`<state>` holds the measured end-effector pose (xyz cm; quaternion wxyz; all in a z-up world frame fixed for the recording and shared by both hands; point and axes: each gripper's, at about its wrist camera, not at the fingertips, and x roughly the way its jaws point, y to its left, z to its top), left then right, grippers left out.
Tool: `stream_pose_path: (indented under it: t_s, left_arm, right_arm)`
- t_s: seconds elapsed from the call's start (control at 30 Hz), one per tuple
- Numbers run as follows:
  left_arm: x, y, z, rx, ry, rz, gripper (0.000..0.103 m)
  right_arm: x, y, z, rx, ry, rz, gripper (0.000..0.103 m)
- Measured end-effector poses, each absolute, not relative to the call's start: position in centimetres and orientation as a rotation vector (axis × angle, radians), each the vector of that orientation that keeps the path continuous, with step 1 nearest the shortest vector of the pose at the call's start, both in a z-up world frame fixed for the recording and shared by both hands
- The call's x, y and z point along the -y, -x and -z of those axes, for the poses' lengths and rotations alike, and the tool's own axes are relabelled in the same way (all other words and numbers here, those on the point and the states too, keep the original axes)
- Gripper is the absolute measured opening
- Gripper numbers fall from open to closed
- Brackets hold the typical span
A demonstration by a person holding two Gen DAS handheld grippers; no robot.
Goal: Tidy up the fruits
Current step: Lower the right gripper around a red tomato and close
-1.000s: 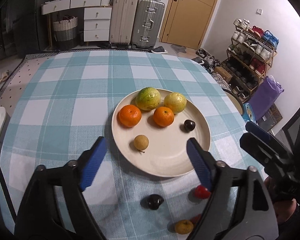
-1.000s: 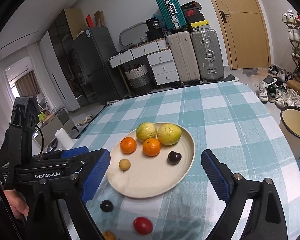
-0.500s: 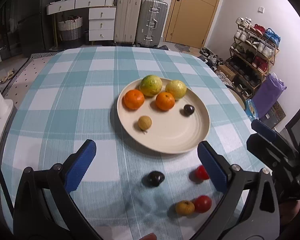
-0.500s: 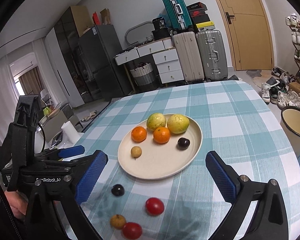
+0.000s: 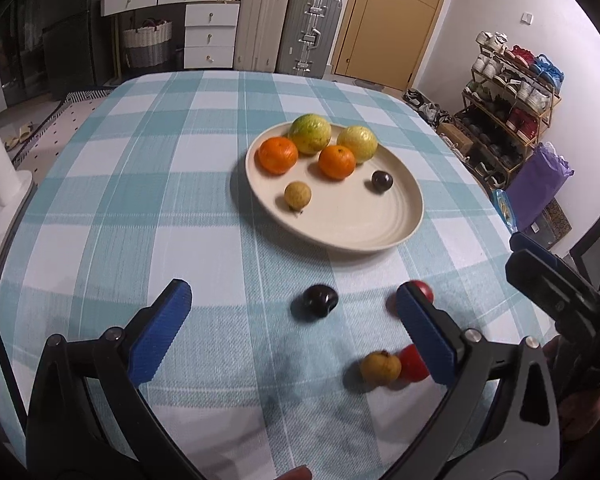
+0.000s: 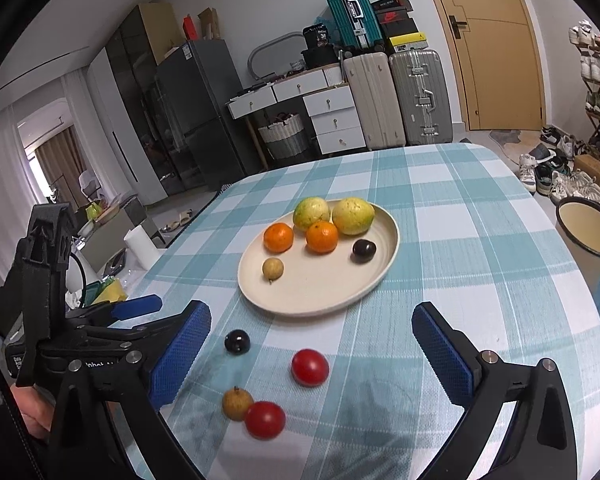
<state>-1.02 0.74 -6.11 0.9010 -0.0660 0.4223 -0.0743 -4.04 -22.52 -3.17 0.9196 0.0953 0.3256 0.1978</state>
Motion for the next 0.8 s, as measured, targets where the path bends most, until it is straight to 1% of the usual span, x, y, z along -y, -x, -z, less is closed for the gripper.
stream_pose_path:
  t_s: [0.23,0.6,0.67,0.8]
  left_arm:
    - [-1.2,1.7,7.5,-0.896,0.152,0.148,0.102]
    - [-1.5,1.2,9.0,-0.927,0.176,0.155,0.102]
    - [-1.6,1.2,9.1,-0.930,0.181,0.155,0.102]
    - [-1.7,0.8,9.6,-0.943,0.191,0.159,0.102]
  right_arm:
    - [22.2,4.7,4.4,-0.702,-0.199,-0.409,0.103]
    - [21.5,3.7,7.4,-0.815,-0.232,-0.437,0.102]
    - [21.4,3.6,7.7,-0.824,-0.232,-0.440,0.100]
    - [21.0,3.3,8.3,-0.853,-0.234,-0.455,0.086]
